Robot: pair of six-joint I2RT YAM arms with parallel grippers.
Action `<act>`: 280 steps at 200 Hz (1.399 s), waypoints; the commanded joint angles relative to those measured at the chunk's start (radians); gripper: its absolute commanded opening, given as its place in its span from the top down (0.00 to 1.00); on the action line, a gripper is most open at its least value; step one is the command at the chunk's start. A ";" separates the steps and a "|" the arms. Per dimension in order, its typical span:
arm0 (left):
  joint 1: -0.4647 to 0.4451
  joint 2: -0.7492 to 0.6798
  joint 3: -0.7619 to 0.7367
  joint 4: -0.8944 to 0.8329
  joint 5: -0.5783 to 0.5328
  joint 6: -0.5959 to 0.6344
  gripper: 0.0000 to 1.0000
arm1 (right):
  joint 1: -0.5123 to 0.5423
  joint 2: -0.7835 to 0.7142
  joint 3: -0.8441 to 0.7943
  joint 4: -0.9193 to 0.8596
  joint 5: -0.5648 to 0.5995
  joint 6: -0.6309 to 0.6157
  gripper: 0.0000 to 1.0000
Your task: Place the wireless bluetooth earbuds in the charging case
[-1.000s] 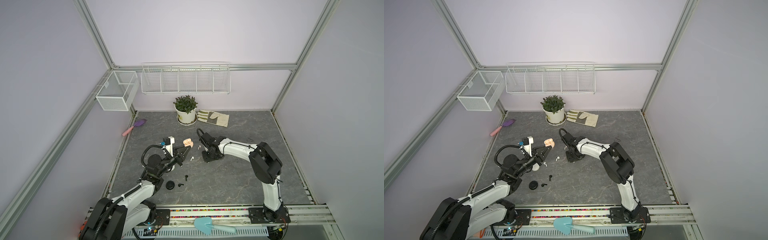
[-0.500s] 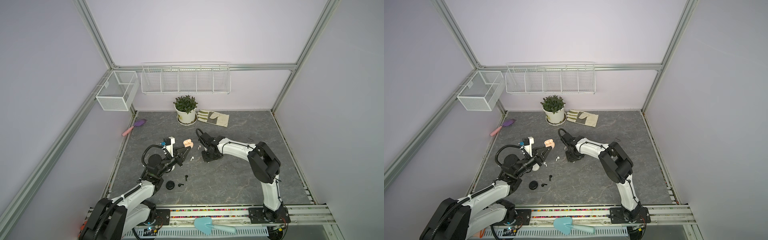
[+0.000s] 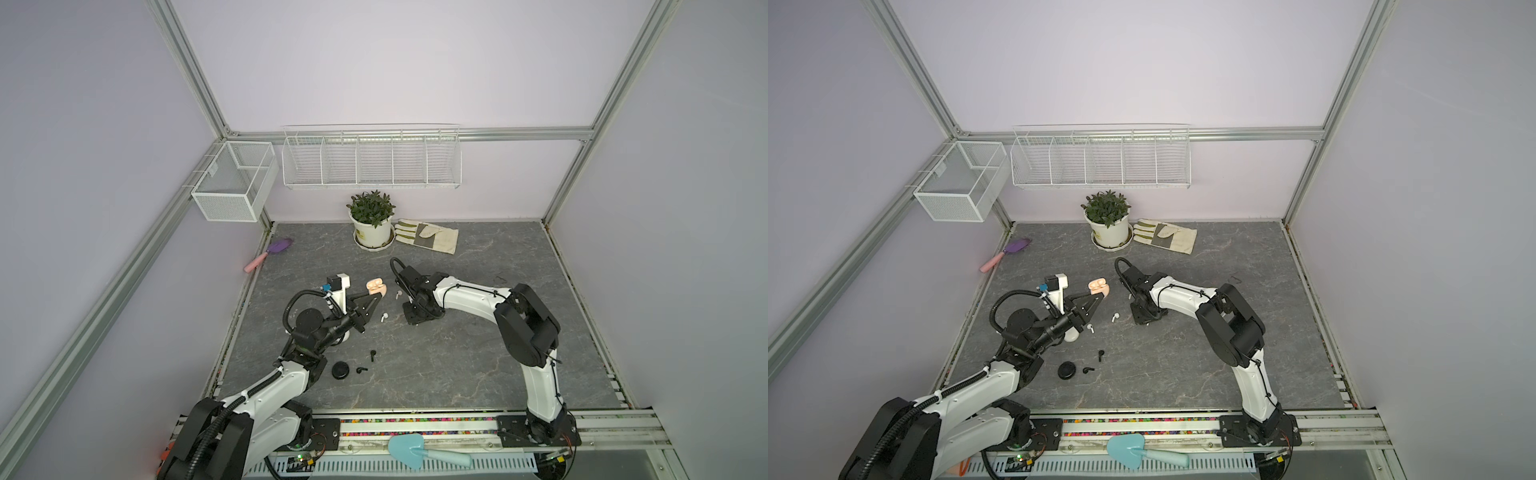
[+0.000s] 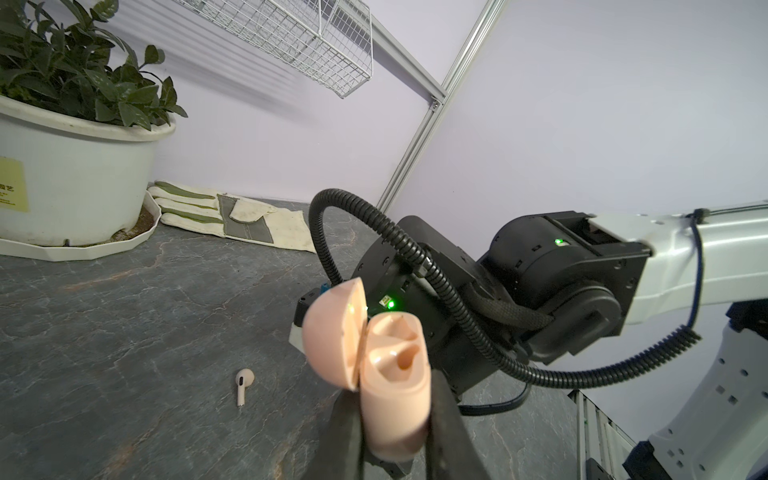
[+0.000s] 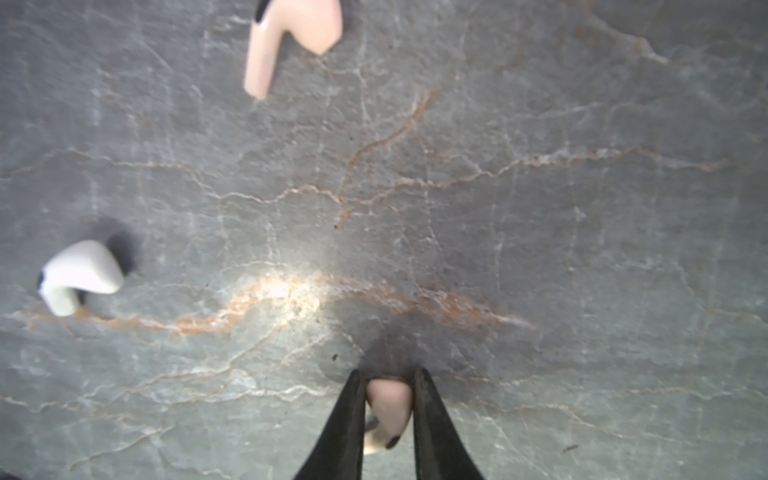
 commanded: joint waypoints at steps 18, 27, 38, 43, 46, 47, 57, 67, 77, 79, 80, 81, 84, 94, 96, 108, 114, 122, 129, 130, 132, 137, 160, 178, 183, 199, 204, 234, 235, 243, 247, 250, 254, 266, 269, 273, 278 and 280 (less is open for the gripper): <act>-0.001 -0.026 -0.003 -0.013 -0.016 0.019 1.00 | 0.009 0.007 0.016 -0.029 0.008 0.021 0.79; -0.001 -0.031 -0.003 -0.018 -0.018 0.020 1.00 | 0.010 0.004 0.016 -0.030 0.009 0.021 0.79; -0.001 -0.032 -0.002 -0.019 -0.019 0.020 1.00 | 0.009 -0.003 0.012 -0.029 0.013 0.021 0.79; -0.001 -0.033 -0.003 -0.020 -0.020 0.020 1.00 | 0.009 -0.005 0.012 -0.028 0.014 0.021 0.79; -0.001 -0.031 -0.002 -0.019 -0.020 0.020 1.00 | 0.010 -0.005 0.010 -0.029 0.015 0.021 0.79; -0.001 -0.032 -0.003 -0.019 -0.020 0.020 1.00 | 0.010 -0.005 0.010 -0.029 0.015 0.021 0.79; -0.001 -0.031 -0.003 -0.015 -0.019 0.020 1.00 | 0.010 -0.012 0.011 -0.028 0.018 0.021 0.79; 0.000 -0.032 -0.002 -0.012 -0.019 0.020 1.00 | 0.010 -0.018 0.010 -0.028 0.021 0.019 0.79; 0.000 -0.033 0.000 -0.008 -0.019 0.020 1.00 | 0.010 -0.024 0.010 -0.028 0.023 0.019 0.79; 0.000 -0.032 0.000 -0.008 -0.019 0.020 1.00 | 0.010 -0.025 0.010 -0.028 0.023 0.019 0.79; 0.000 -0.032 0.000 -0.008 -0.020 0.020 1.00 | 0.010 -0.025 0.010 -0.028 0.024 0.018 0.79; 0.000 -0.032 0.000 -0.007 -0.019 0.020 1.00 | 0.009 -0.026 0.011 -0.029 0.025 0.018 0.79; -0.001 -0.034 0.000 -0.006 -0.019 0.020 1.00 | 0.010 -0.028 0.010 -0.028 0.025 0.018 0.79; 0.000 -0.037 0.001 -0.005 -0.022 0.020 1.00 | 0.009 -0.033 0.009 -0.025 0.026 0.016 0.80; 0.000 -0.037 0.002 -0.006 -0.023 0.021 1.00 | 0.009 -0.033 0.010 -0.024 0.027 0.016 0.80; -0.001 -0.042 0.002 -0.007 -0.026 0.023 1.00 | 0.009 -0.037 0.010 -0.023 0.029 0.014 0.79; -0.001 -0.045 0.002 -0.009 -0.026 0.024 1.00 | 0.010 -0.039 0.008 -0.020 0.028 0.014 0.80; -0.001 -0.048 0.000 -0.013 -0.029 0.027 1.00 | 0.009 -0.041 0.007 -0.017 0.027 0.013 0.80; 0.000 -0.053 -0.001 -0.016 -0.033 0.029 1.00 | 0.009 -0.041 0.008 -0.019 0.027 0.010 0.80; -0.001 -0.054 -0.001 -0.016 -0.034 0.030 1.00 | 0.009 -0.041 0.009 -0.019 0.027 0.010 0.80; 0.000 -0.056 -0.001 -0.017 -0.035 0.030 1.00 | 0.009 -0.041 0.010 -0.020 0.025 0.010 0.80; -0.001 -0.059 -0.003 -0.019 -0.039 0.033 1.00 | 0.009 -0.042 0.011 -0.022 0.027 0.008 0.80; -0.001 -0.074 -0.002 -0.053 -0.052 0.044 1.00 | 0.009 -0.054 0.005 -0.018 0.033 -0.001 0.80; -0.001 -0.071 -0.002 -0.050 -0.057 0.051 1.00 | 0.009 -0.058 0.002 -0.015 0.032 -0.004 0.80; -0.002 -0.071 -0.002 -0.047 -0.057 0.051 1.00 | 0.010 -0.058 0.000 -0.011 0.031 -0.004 0.80; -0.001 -0.068 -0.001 -0.038 -0.060 0.051 1.00 | 0.010 -0.055 -0.005 -0.005 0.028 -0.008 0.80; -0.001 -0.066 0.000 -0.036 -0.060 0.051 1.00 | 0.011 -0.052 -0.005 -0.006 0.027 -0.010 0.80; -0.001 -0.045 0.005 -0.006 -0.049 0.047 1.00 | 0.009 -0.045 -0.008 0.001 0.030 -0.014 0.80; -0.001 -0.044 0.005 -0.004 -0.050 0.047 1.00 | 0.009 -0.045 -0.008 0.002 0.030 -0.013 0.80; 0.000 -0.039 0.005 0.008 -0.045 0.047 1.00 | 0.010 -0.047 -0.007 0.001 0.033 -0.013 0.80; 0.000 -0.038 0.005 0.013 -0.044 0.045 1.00 | 0.011 -0.047 -0.007 0.001 0.033 -0.012 0.80; -0.001 -0.038 0.005 0.016 -0.043 0.046 1.00 | 0.010 -0.049 -0.007 0.000 0.034 -0.013 0.80; -0.001 -0.036 0.003 0.017 -0.043 0.045 1.00 | 0.010 -0.051 -0.007 0.000 0.034 -0.012 0.80; -0.001 -0.033 0.003 0.018 -0.043 0.046 1.00 | 0.011 -0.060 -0.014 0.002 0.040 -0.013 0.80; 0.000 -0.030 0.002 0.019 -0.044 0.046 1.00 | 0.012 -0.063 -0.017 0.004 0.041 -0.012 0.80; -0.001 -0.025 0.002 0.021 -0.043 0.045 1.00 | 0.010 -0.064 -0.018 0.005 0.042 -0.013 0.80; -0.001 -0.017 0.002 0.027 -0.041 0.043 1.00 | 0.010 -0.067 -0.020 0.007 0.044 -0.013 0.80; 0.000 -0.015 0.001 0.030 -0.040 0.041 1.00 | 0.010 -0.068 -0.020 0.007 0.044 -0.012 0.80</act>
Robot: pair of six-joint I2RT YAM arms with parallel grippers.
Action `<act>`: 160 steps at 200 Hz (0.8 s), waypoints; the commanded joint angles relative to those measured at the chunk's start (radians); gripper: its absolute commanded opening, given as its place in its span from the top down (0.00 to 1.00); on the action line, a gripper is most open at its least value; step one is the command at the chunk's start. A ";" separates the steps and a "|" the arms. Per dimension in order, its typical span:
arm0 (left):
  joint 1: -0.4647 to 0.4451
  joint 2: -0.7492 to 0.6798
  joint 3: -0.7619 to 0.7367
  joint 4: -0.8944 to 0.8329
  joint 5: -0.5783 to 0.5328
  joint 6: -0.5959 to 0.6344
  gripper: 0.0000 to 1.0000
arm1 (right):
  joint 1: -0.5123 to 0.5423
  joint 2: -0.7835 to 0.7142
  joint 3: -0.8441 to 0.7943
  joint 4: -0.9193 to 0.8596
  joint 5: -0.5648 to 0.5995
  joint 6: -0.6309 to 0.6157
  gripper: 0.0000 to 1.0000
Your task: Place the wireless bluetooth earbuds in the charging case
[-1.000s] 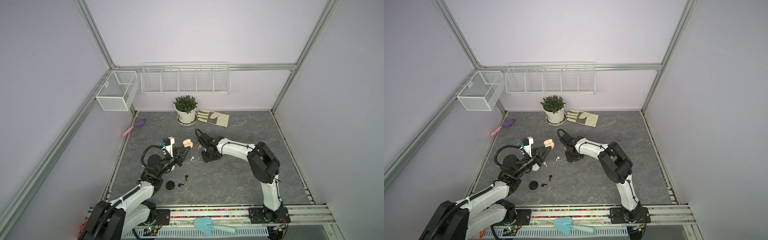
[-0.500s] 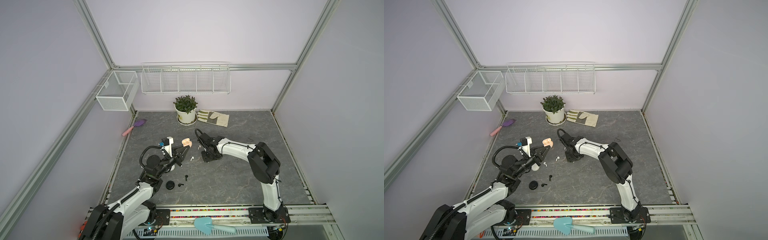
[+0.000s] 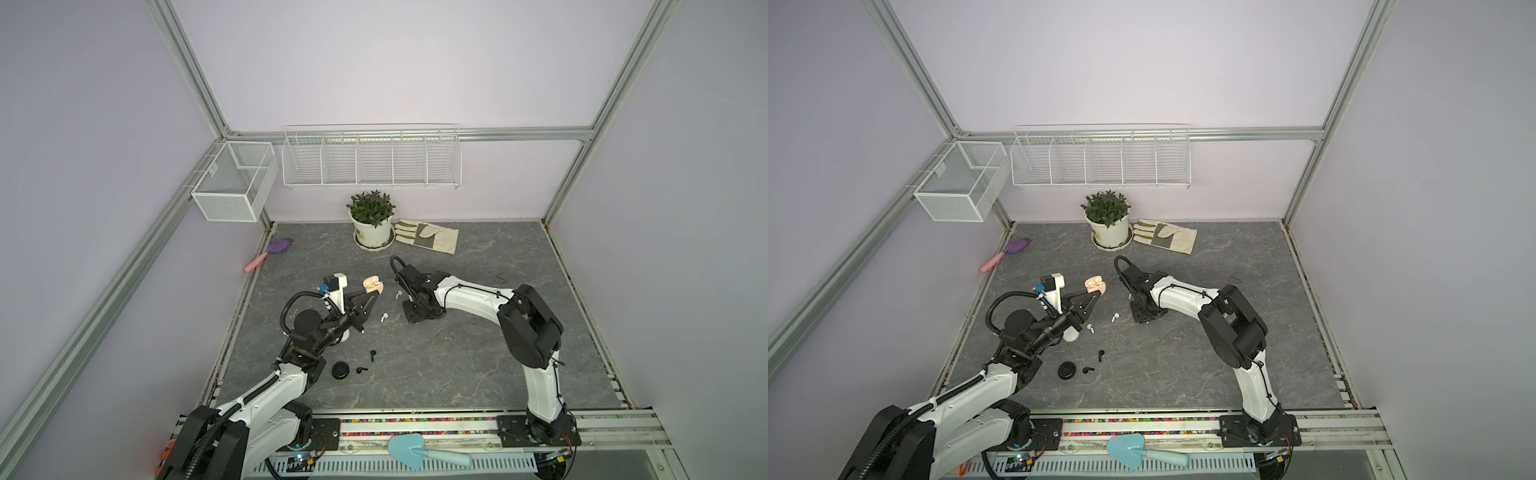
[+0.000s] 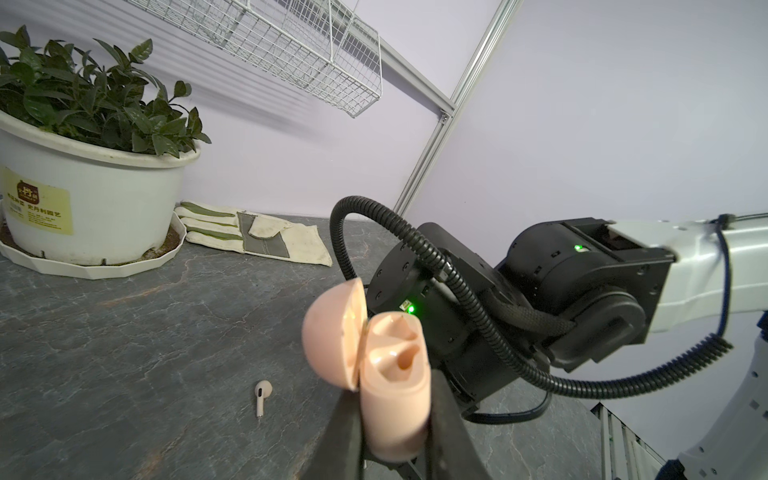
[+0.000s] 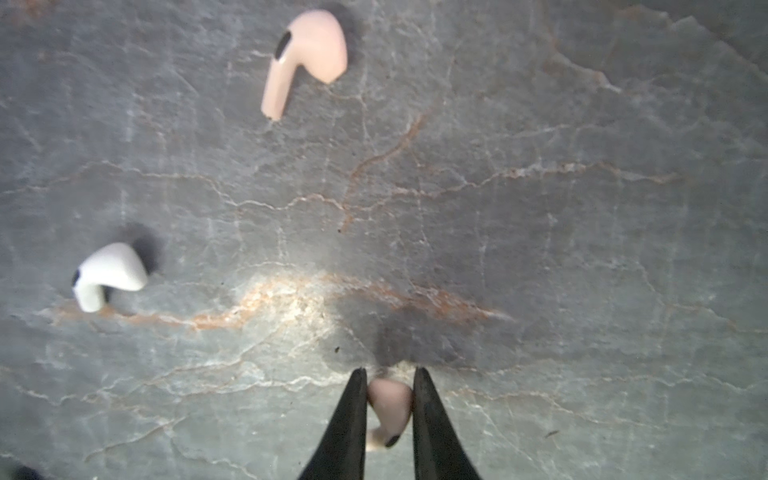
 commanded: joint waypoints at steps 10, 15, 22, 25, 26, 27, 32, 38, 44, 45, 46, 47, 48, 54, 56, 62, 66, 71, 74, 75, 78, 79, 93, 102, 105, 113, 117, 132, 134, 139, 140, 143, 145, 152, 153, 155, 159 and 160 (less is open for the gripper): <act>0.000 0.035 0.001 0.065 0.014 0.005 1.00 | 0.004 -0.046 -0.020 0.008 0.019 -0.006 0.80; 0.000 0.041 0.001 0.072 0.014 0.004 1.00 | 0.005 -0.046 -0.018 0.009 0.017 -0.006 0.80; -0.001 0.050 0.003 0.085 0.013 -0.003 1.00 | 0.005 -0.045 -0.017 0.008 0.015 -0.009 0.80; -0.001 0.054 0.003 0.091 0.014 -0.005 1.00 | 0.004 -0.046 -0.016 0.009 0.015 -0.011 0.80; 0.000 0.056 0.003 0.093 0.013 -0.006 1.00 | 0.004 -0.047 -0.016 0.008 0.015 -0.010 0.80; 0.000 0.057 0.003 0.095 0.014 -0.006 1.00 | 0.005 -0.047 -0.016 0.009 0.015 -0.010 0.80; -0.001 0.063 0.003 0.103 0.014 -0.007 1.00 | 0.005 -0.049 -0.018 0.011 0.015 -0.012 0.80; -0.001 0.070 0.004 0.113 0.015 -0.008 1.00 | 0.004 -0.052 -0.018 0.013 0.016 -0.014 0.80; -0.002 0.076 0.005 0.118 0.015 -0.010 1.00 | 0.003 -0.054 -0.019 0.015 0.016 -0.015 0.80; -0.002 0.076 0.005 0.119 0.016 -0.010 1.00 | 0.003 -0.055 -0.019 0.015 0.016 -0.016 0.80; -0.001 0.076 0.005 0.120 0.016 -0.010 1.00 | 0.004 -0.055 -0.019 0.015 0.017 -0.016 0.80; -0.001 0.077 0.005 0.120 0.016 -0.010 1.00 | 0.003 -0.055 -0.019 0.015 0.016 -0.016 0.80; 0.000 0.078 0.005 0.121 0.017 -0.010 1.00 | 0.003 -0.055 -0.020 0.016 0.017 -0.017 0.80; -0.001 0.082 0.004 0.125 0.017 -0.010 1.00 | 0.003 -0.058 -0.022 0.020 0.016 -0.019 0.80; -0.001 0.084 0.003 0.125 0.017 -0.010 1.00 | 0.003 -0.058 -0.022 0.020 0.017 -0.020 0.80; 0.000 0.086 0.003 0.129 0.017 -0.009 1.00 | 0.003 -0.061 -0.022 0.021 0.014 -0.024 0.80; -0.001 0.090 0.003 0.132 0.017 -0.009 1.00 | 0.004 -0.061 -0.024 0.021 0.017 -0.026 0.80; 0.000 0.094 0.003 0.137 0.017 -0.007 1.00 | 0.003 -0.064 -0.024 0.021 0.021 -0.028 0.80; 0.000 0.096 0.003 0.140 0.018 -0.007 1.00 | 0.003 -0.066 -0.025 0.022 0.022 -0.029 0.80; 0.000 0.097 0.003 0.140 0.017 -0.007 1.00 | 0.003 -0.067 -0.025 0.022 0.022 -0.030 0.80; -0.002 0.100 0.003 0.145 0.018 -0.006 1.00 | 0.002 -0.069 -0.026 0.024 0.024 -0.031 0.80; -0.002 0.102 0.003 0.148 0.018 -0.007 1.00 | 0.003 -0.070 -0.027 0.024 0.025 -0.031 0.80; 0.000 0.118 0.003 0.173 0.019 -0.007 1.00 | 0.001 -0.081 -0.029 0.025 0.035 -0.040 0.80; -0.001 0.132 0.005 0.194 0.024 -0.007 1.00 | 0.002 -0.089 -0.030 0.024 0.044 -0.047 0.80; 0.000 0.138 0.006 0.203 0.027 -0.008 1.00 | 0.002 -0.093 -0.030 0.022 0.047 -0.049 0.80; -0.001 0.149 0.008 0.225 0.037 -0.010 1.00 | 0.002 -0.102 -0.028 0.019 0.056 -0.058 0.80; -0.002 0.156 0.010 0.235 0.043 -0.012 1.00 | 0.002 -0.108 -0.026 0.019 0.060 -0.064 0.80; 0.000 0.179 0.011 0.285 0.050 -0.024 1.00 | 0.000 -0.133 -0.027 0.019 0.080 -0.081 0.80; 0.000 0.181 0.010 0.294 0.048 -0.026 1.00 | 0.000 -0.139 -0.027 0.020 0.085 -0.085 0.80; 0.000 0.188 0.007 0.315 0.044 -0.034 1.00 | 0.000 -0.145 -0.027 0.019 0.088 -0.089 0.80; 0.000 0.189 0.006 0.319 0.042 -0.036 1.00 | 0.000 -0.149 -0.027 0.019 0.091 -0.092 0.80; -0.001 0.193 0.005 0.333 0.041 -0.038 1.00 | 0.000 -0.152 -0.027 0.020 0.093 -0.095 0.80; -0.001 0.197 0.004 0.345 0.040 -0.039 1.00 | 0.000 -0.154 -0.026 0.019 0.094 -0.097 0.80; -0.001 0.207 -0.001 0.380 0.044 -0.043 1.00 | 0.000 -0.167 -0.024 0.021 0.099 -0.104 0.80; -0.001 0.208 -0.001 0.386 0.043 -0.044 1.00 | 0.000 -0.169 -0.024 0.021 0.099 -0.105 0.80; -0.001 0.211 -0.003 0.396 0.044 -0.044 1.00 | 0.000 -0.171 -0.025 0.022 0.100 -0.108 0.80; 0.000 0.217 -0.004 0.413 0.045 -0.046 1.00 | 0.000 -0.177 -0.024 0.024 0.101 -0.113 0.80; 0.000 0.218 -0.004 0.416 0.045 -0.046 1.00 | 0.000 -0.179 -0.025 0.024 0.101 -0.114 0.80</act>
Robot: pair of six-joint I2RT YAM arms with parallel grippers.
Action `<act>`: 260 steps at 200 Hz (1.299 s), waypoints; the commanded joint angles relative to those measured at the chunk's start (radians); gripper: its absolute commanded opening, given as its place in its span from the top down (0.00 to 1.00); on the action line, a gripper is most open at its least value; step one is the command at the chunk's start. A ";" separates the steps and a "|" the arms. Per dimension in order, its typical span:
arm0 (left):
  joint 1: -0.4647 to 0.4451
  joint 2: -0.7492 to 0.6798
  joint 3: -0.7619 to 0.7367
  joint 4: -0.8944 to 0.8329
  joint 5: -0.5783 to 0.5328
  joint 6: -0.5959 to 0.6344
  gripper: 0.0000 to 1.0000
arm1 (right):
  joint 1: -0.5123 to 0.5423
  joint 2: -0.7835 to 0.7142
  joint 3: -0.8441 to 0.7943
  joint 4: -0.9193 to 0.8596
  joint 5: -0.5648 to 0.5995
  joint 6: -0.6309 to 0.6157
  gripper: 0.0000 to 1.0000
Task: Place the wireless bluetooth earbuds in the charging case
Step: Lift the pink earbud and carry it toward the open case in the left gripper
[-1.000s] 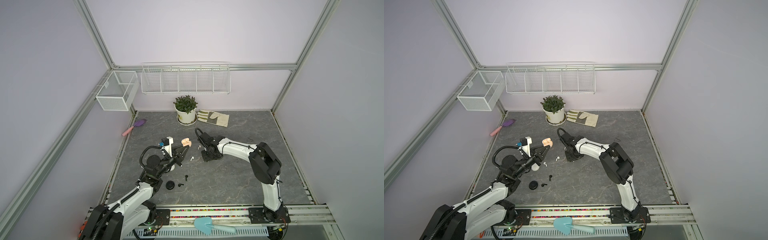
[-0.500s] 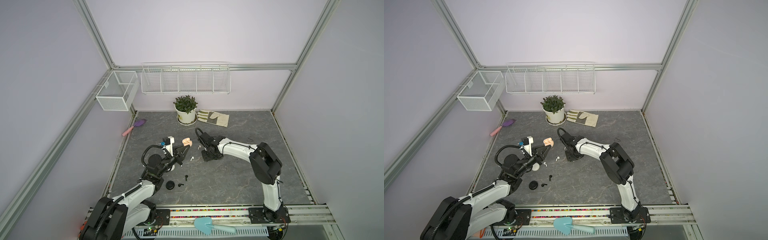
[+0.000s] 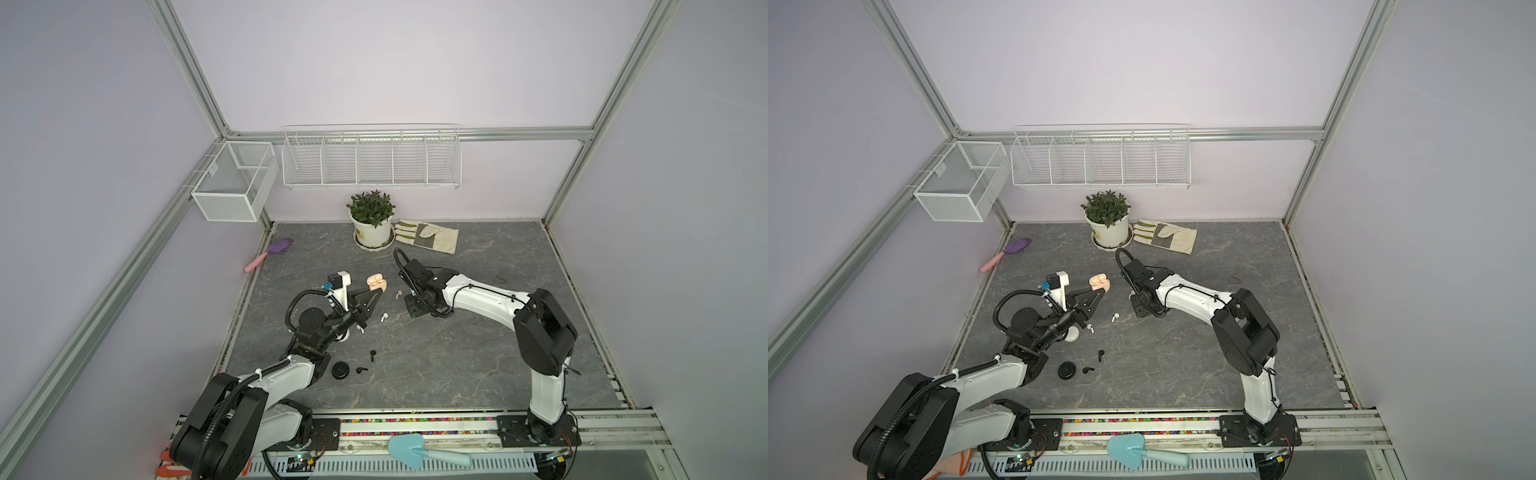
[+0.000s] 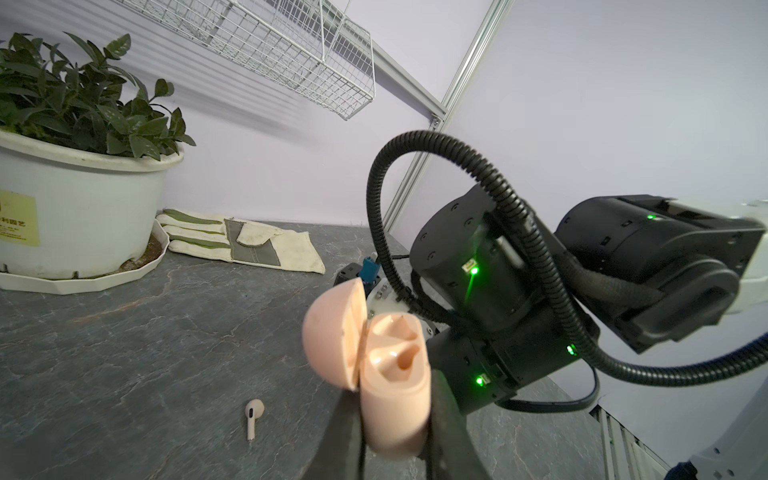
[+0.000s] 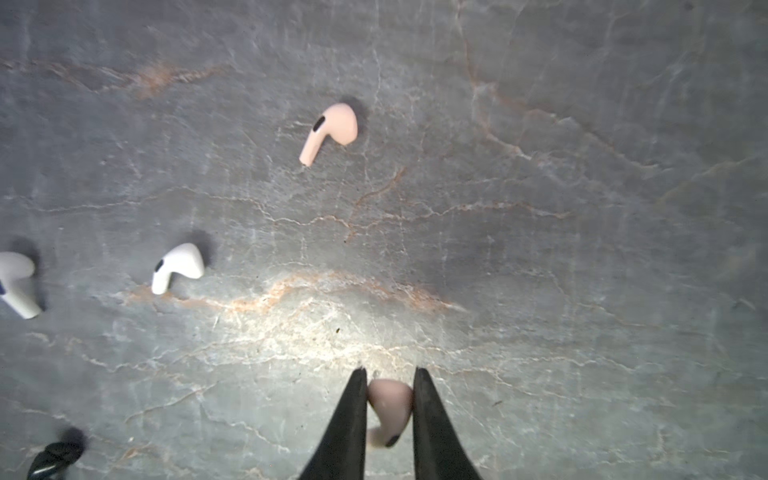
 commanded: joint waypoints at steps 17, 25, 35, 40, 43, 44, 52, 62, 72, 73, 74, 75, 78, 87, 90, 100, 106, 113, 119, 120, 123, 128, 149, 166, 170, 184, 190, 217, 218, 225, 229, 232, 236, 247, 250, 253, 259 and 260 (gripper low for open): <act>0.000 0.050 -0.004 0.222 0.020 -0.016 1.00 | 0.000 -0.089 -0.007 0.015 0.045 -0.069 0.80; 0.000 0.058 0.001 0.237 0.021 -0.012 1.00 | 0.000 -0.098 -0.007 0.019 0.046 -0.077 0.80; 0.000 0.067 0.007 0.254 0.032 -0.010 1.00 | 0.001 -0.110 -0.005 0.024 0.046 -0.092 0.80; 0.000 0.071 0.010 0.262 0.043 -0.005 1.00 | 0.003 -0.118 -0.006 0.030 0.044 -0.103 0.80; 0.000 0.073 0.012 0.266 0.046 -0.003 1.00 | 0.003 -0.122 -0.008 0.032 0.045 -0.107 0.80; 0.000 0.075 0.012 0.267 0.049 -0.002 1.00 | 0.003 -0.124 -0.008 0.033 0.045 -0.108 0.80; -0.001 0.079 0.015 0.277 0.061 0.004 1.00 | 0.005 -0.135 -0.009 0.036 0.046 -0.120 0.80; -0.001 0.084 0.015 0.282 0.077 0.022 1.00 | 0.005 -0.146 -0.009 0.040 0.047 -0.135 0.80; 0.000 0.084 0.018 0.267 0.091 0.043 1.00 | 0.005 -0.158 -0.009 0.041 0.045 -0.152 0.80; 0.000 0.083 0.018 0.265 0.093 0.046 1.00 | 0.005 -0.160 -0.009 0.042 0.045 -0.157 0.80; 0.000 0.083 0.018 0.263 0.093 0.048 1.00 | 0.005 -0.160 -0.009 0.042 0.045 -0.157 0.80; -0.001 0.083 0.018 0.260 0.095 0.050 1.00 | 0.005 -0.159 -0.009 0.042 0.045 -0.159 0.80; 0.000 0.081 0.020 0.250 0.099 0.058 1.00 | 0.005 -0.163 -0.010 0.045 0.045 -0.162 0.80; 0.000 0.076 0.022 0.221 0.103 0.073 1.00 | 0.005 -0.175 -0.015 0.048 0.045 -0.175 0.79; 0.000 0.074 0.023 0.213 0.103 0.077 1.00 | 0.005 -0.180 -0.014 0.049 0.044 -0.180 0.79; -0.001 0.066 0.022 0.187 0.106 0.088 1.00 | 0.005 -0.192 -0.020 0.055 0.048 -0.191 0.80; -0.001 0.061 0.022 0.175 0.109 0.093 1.00 | 0.006 -0.200 -0.026 0.059 0.051 -0.197 0.79; 0.000 0.053 0.020 0.156 0.112 0.100 1.00 | 0.005 -0.211 -0.033 0.068 0.053 -0.207 0.80; -0.001 0.047 0.019 0.141 0.116 0.106 1.00 | 0.005 -0.219 -0.039 0.071 0.059 -0.213 0.79; -0.001 0.045 0.019 0.138 0.116 0.107 1.00 | 0.005 -0.219 -0.041 0.072 0.059 -0.214 0.79; 0.000 0.041 0.018 0.128 0.118 0.112 1.00 | 0.006 -0.225 -0.042 0.073 0.063 -0.216 0.79; -0.001 0.034 0.018 0.114 0.122 0.119 1.00 | 0.005 -0.233 -0.048 0.077 0.066 -0.224 0.79; -0.001 0.011 0.026 0.052 0.132 0.152 1.00 | 0.005 -0.273 -0.057 0.086 0.087 -0.251 0.79; -0.001 0.000 0.038 0.008 0.146 0.187 1.00 | 0.007 -0.304 -0.054 0.092 0.097 -0.275 0.79; 0.000 -0.001 0.042 0.002 0.151 0.191 1.00 | 0.008 -0.310 -0.051 0.091 0.101 -0.282 0.79; 0.000 0.000 0.051 -0.001 0.168 0.200 1.00 | 0.018 -0.329 -0.033 0.080 0.124 -0.302 0.79; -0.001 0.005 0.056 0.000 0.174 0.202 1.00 | 0.020 -0.338 -0.025 0.076 0.132 -0.313 0.79; -0.001 0.030 0.080 0.013 0.213 0.215 1.00 | 0.061 -0.369 0.036 0.042 0.178 -0.346 0.79; -0.001 0.032 0.081 0.015 0.214 0.215 1.00 | 0.064 -0.371 0.038 0.041 0.179 -0.347 0.79; -0.001 0.040 0.086 0.024 0.230 0.217 1.00 | 0.080 -0.378 0.054 0.037 0.191 -0.352 0.79; -0.001 0.045 0.091 0.032 0.238 0.218 1.00 | 0.089 -0.383 0.063 0.035 0.200 -0.356 0.79; -0.001 0.048 0.093 0.037 0.243 0.218 1.00 | 0.097 -0.386 0.070 0.033 0.208 -0.358 0.79; -0.002 0.053 0.096 0.044 0.249 0.218 1.00 | 0.106 -0.388 0.079 0.031 0.216 -0.361 0.79; -0.001 0.068 0.100 0.070 0.258 0.213 1.00 | 0.129 -0.393 0.109 0.016 0.238 -0.362 0.79; 0.000 0.071 0.099 0.078 0.260 0.212 1.00 | 0.135 -0.392 0.117 0.011 0.246 -0.360 0.79; -0.001 0.074 0.099 0.087 0.261 0.211 1.00 | 0.140 -0.392 0.126 0.005 0.256 -0.356 0.79; -0.001 0.079 0.098 0.100 0.261 0.212 1.00 | 0.149 -0.386 0.149 -0.010 0.265 -0.344 0.80; -0.001 0.078 0.098 0.102 0.260 0.212 1.00 | 0.150 -0.385 0.152 -0.013 0.268 -0.342 0.80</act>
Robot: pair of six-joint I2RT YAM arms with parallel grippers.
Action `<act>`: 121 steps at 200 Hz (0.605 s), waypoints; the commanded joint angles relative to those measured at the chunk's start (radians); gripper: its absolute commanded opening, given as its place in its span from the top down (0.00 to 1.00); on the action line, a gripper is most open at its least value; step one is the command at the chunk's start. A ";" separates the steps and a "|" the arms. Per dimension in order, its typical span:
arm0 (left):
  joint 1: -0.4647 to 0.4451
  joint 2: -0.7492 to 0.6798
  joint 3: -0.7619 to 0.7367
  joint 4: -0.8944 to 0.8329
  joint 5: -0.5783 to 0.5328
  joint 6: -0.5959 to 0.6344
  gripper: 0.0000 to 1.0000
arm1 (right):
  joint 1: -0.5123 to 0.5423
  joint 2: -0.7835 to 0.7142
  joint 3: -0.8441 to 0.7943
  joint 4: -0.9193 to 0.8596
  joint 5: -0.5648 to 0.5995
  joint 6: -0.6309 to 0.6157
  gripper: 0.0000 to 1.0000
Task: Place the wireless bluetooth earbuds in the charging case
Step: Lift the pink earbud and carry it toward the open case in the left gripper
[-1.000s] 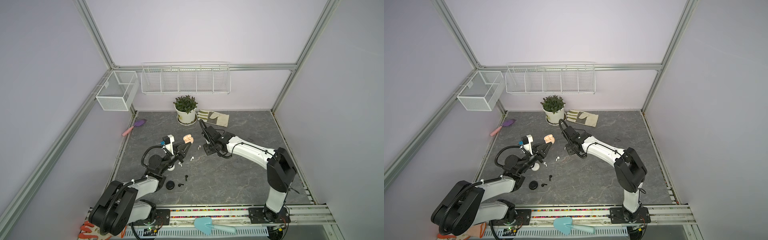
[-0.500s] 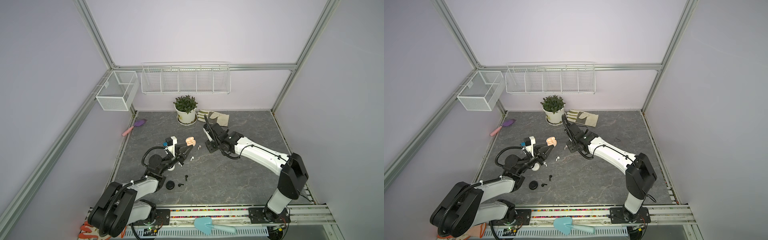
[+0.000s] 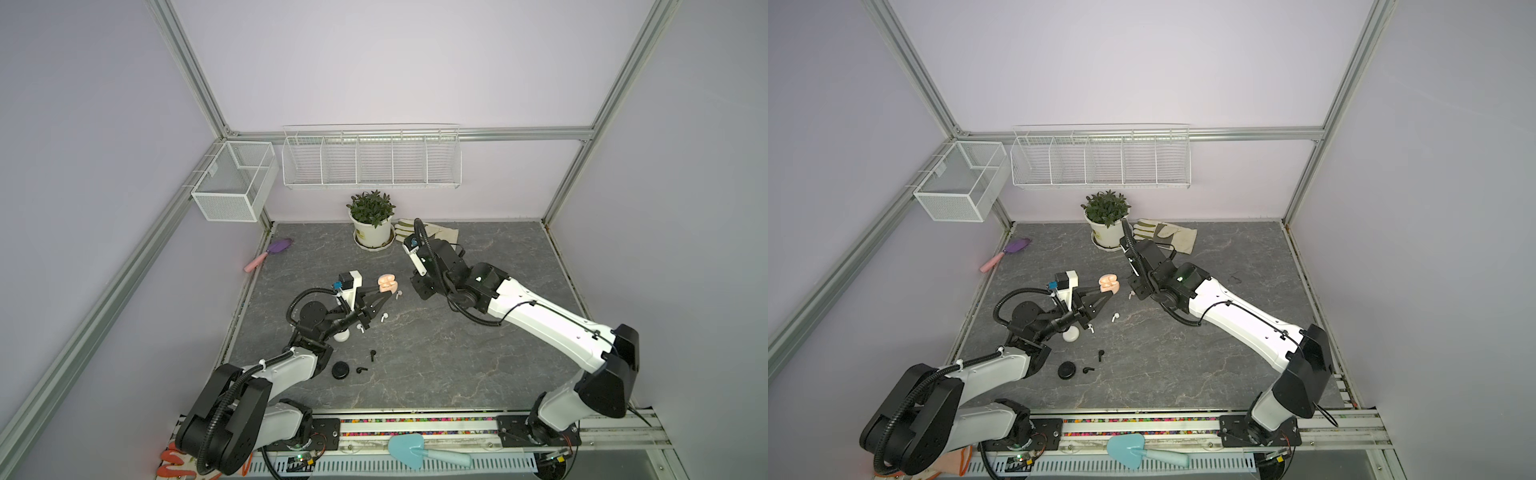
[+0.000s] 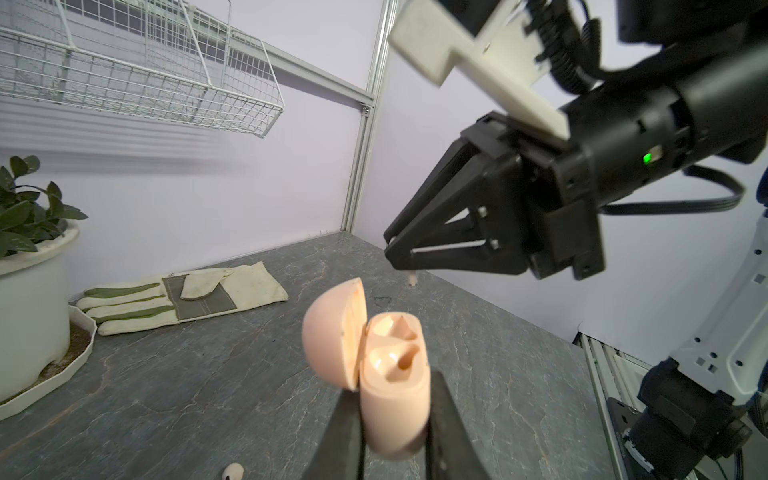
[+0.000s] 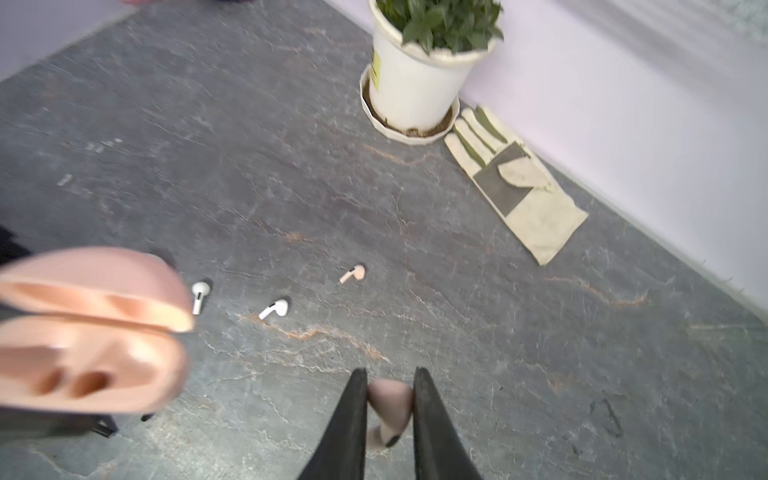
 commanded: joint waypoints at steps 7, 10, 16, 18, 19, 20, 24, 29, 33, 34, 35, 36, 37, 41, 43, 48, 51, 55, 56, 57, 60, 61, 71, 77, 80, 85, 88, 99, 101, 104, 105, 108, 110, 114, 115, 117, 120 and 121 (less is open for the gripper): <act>0.000 0.028 0.025 0.084 0.043 0.021 1.00 | 0.049 -0.015 0.098 -0.076 0.093 0.006 0.80; 0.000 0.028 0.026 0.086 0.044 0.021 1.00 | 0.054 -0.004 0.122 -0.100 0.102 0.020 0.80; 0.000 0.032 0.027 0.085 0.043 0.025 1.00 | 0.060 0.013 0.163 -0.136 0.112 0.038 0.80; -0.001 0.032 0.028 0.084 0.042 0.028 1.00 | 0.061 0.016 0.169 -0.144 0.114 0.042 0.80; -0.001 0.032 0.029 0.084 0.041 0.029 1.00 | 0.063 0.022 0.183 -0.154 0.115 0.049 0.81; -0.001 0.033 0.029 0.084 0.040 0.030 1.00 | 0.063 0.025 0.189 -0.159 0.116 0.054 0.81; 0.000 0.034 0.031 0.082 0.040 0.031 1.00 | 0.068 0.035 0.213 -0.179 0.117 0.066 0.81; 0.000 0.034 0.036 0.080 0.040 0.033 1.00 | 0.076 0.047 0.241 -0.198 0.123 0.077 0.81; -0.001 0.034 0.040 0.076 0.041 0.035 1.00 | 0.081 0.054 0.255 -0.205 0.130 0.085 0.81; -0.001 0.034 0.040 0.075 0.041 0.036 1.00 | 0.085 0.056 0.261 -0.208 0.135 0.089 0.81; -0.001 0.034 0.040 0.073 0.040 0.037 1.00 | 0.087 0.059 0.265 -0.209 0.137 0.091 0.81; -0.001 0.033 0.041 0.072 0.040 0.038 1.00 | 0.090 0.061 0.268 -0.210 0.139 0.092 0.81; -0.001 0.032 0.043 0.071 0.040 0.038 1.00 | 0.092 0.062 0.270 -0.210 0.140 0.095 0.81; 0.000 0.033 0.045 0.066 0.040 0.042 1.00 | 0.099 0.066 0.280 -0.208 0.143 0.101 0.81; -0.001 0.033 0.047 0.064 0.040 0.043 1.00 | 0.103 0.070 0.283 -0.207 0.144 0.103 0.81; -0.001 0.033 0.050 0.063 0.043 0.044 1.00 | 0.115 0.078 0.292 -0.207 0.152 0.109 0.81; 0.000 0.034 0.051 0.064 0.044 0.044 1.00 | 0.119 0.082 0.295 -0.209 0.157 0.113 0.81; -0.001 0.034 0.051 0.066 0.044 0.043 1.00 | 0.127 0.095 0.309 -0.216 0.172 0.124 0.81; 0.000 0.033 0.050 0.067 0.044 0.043 1.00 | 0.129 0.098 0.312 -0.218 0.174 0.127 0.81; 0.000 0.033 0.050 0.068 0.044 0.044 1.00 | 0.129 0.098 0.312 -0.218 0.174 0.127 0.81; 0.000 0.034 0.050 0.071 0.043 0.044 1.00 | 0.134 0.108 0.324 -0.225 0.180 0.137 0.81; 0.000 0.033 0.050 0.071 0.042 0.044 1.00 | 0.134 0.108 0.324 -0.225 0.180 0.137 0.81; 0.000 0.032 0.045 0.076 0.039 0.043 1.00 | 0.144 0.134 0.355 -0.250 0.195 0.165 0.82; 0.000 0.031 0.043 0.076 0.037 0.044 1.00 | 0.148 0.150 0.373 -0.264 0.202 0.184 0.82; 0.000 0.030 0.043 0.076 0.036 0.045 1.00 | 0.151 0.157 0.380 -0.268 0.201 0.189 0.82; 0.000 0.029 0.041 0.073 0.035 0.048 1.00 | 0.157 0.168 0.390 -0.274 0.200 0.197 0.82; -0.001 0.030 0.041 0.074 0.035 0.049 1.00 | 0.161 0.173 0.395 -0.279 0.203 0.200 0.82; -0.001 0.030 0.044 0.078 0.035 0.048 1.00 | 0.180 0.187 0.403 -0.279 0.227 0.208 0.82; 0.000 0.031 0.043 0.081 0.035 0.045 1.00 | 0.181 0.188 0.403 -0.277 0.227 0.209 0.82; 0.000 0.032 0.043 0.083 0.035 0.044 1.00 | 0.183 0.188 0.402 -0.274 0.227 0.210 0.82; 0.000 0.032 0.043 0.084 0.035 0.043 1.00 | 0.184 0.189 0.401 -0.274 0.227 0.209 0.82; 0.000 0.032 0.042 0.086 0.036 0.043 1.00 | 0.188 0.191 0.399 -0.271 0.231 0.211 0.82; 0.000 0.032 0.042 0.086 0.036 0.042 1.00 | 0.191 0.190 0.397 -0.269 0.234 0.212 0.82; -0.001 0.030 0.042 0.088 0.035 0.042 1.00 | 0.193 0.192 0.394 -0.263 0.238 0.213 0.82; -0.001 0.030 0.042 0.089 0.035 0.041 1.00 | 0.193 0.193 0.394 -0.262 0.238 0.212 0.82; -0.001 0.030 0.042 0.089 0.035 0.042 1.00 | 0.194 0.194 0.393 -0.259 0.239 0.211 0.82; 0.000 0.032 0.042 0.090 0.035 0.040 1.00 | 0.196 0.195 0.392 -0.256 0.238 0.211 0.82; 0.000 0.033 0.041 0.090 0.035 0.040 1.00 | 0.196 0.196 0.392 -0.255 0.237 0.211 0.82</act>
